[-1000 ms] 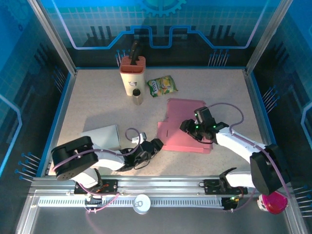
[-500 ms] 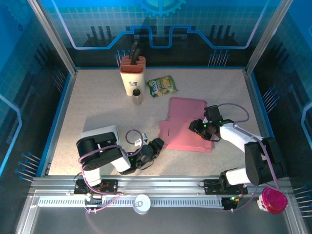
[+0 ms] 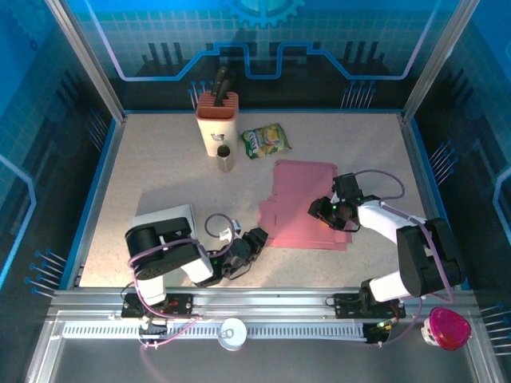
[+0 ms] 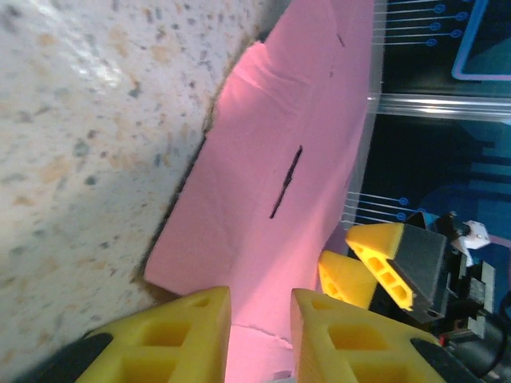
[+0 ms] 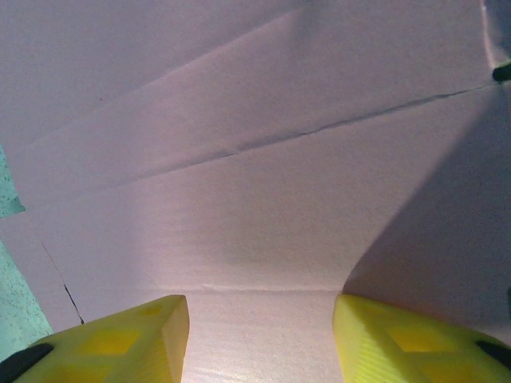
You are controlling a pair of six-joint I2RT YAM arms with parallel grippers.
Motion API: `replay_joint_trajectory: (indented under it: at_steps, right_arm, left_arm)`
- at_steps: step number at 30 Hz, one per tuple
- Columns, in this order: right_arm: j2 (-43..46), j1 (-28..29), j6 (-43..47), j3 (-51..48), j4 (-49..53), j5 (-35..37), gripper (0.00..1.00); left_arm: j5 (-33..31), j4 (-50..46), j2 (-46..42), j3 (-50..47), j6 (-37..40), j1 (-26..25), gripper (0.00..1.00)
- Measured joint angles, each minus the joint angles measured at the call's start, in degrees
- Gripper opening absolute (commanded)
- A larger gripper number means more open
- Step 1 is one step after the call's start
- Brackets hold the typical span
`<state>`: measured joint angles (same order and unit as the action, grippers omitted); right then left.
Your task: Fold the paper box
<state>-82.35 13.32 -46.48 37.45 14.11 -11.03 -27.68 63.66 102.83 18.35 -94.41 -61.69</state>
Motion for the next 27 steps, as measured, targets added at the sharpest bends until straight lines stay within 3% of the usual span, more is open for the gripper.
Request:
replay_joint_trajectory:
  at_steps: [3, 7, 11, 16, 22, 27]
  right_arm:
    - [0.6, 0.0, 0.1, 0.0, 0.1, 0.0, 0.51]
    - [3.0, 0.0, 0.6, 0.0, 0.7, 0.0, 0.52]
    - [4.6, 0.0, 2.1, 0.2, 1.6, 0.0, 0.52]
    - [4.7, 0.0, 4.6, 0.7, 3.1, -0.2, 0.52]
    - [6.1, -0.2, 7.0, 0.9, 4.1, -1.5, 0.53]
    - [8.5, -0.3, 8.8, 1.4, 5.9, -2.1, 0.53]
  left_arm:
    - [-0.2, -11.8, -7.1, 0.5, 0.0, -0.1, 0.38]
    - [-1.4, -36.9, -19.1, 7.5, 3.8, 0.6, 0.57]
    - [2.4, -49.4, -23.5, 16.8, 15.0, 8.4, 0.58]
    - [17.3, -58.4, -13.9, 31.1, 38.2, 22.9, 0.57]
    - [30.9, -72.2, 1.3, 49.4, 64.8, 26.7, 0.56]
    - [36.8, -80.2, 4.3, 52.9, 76.8, 29.2, 0.63]
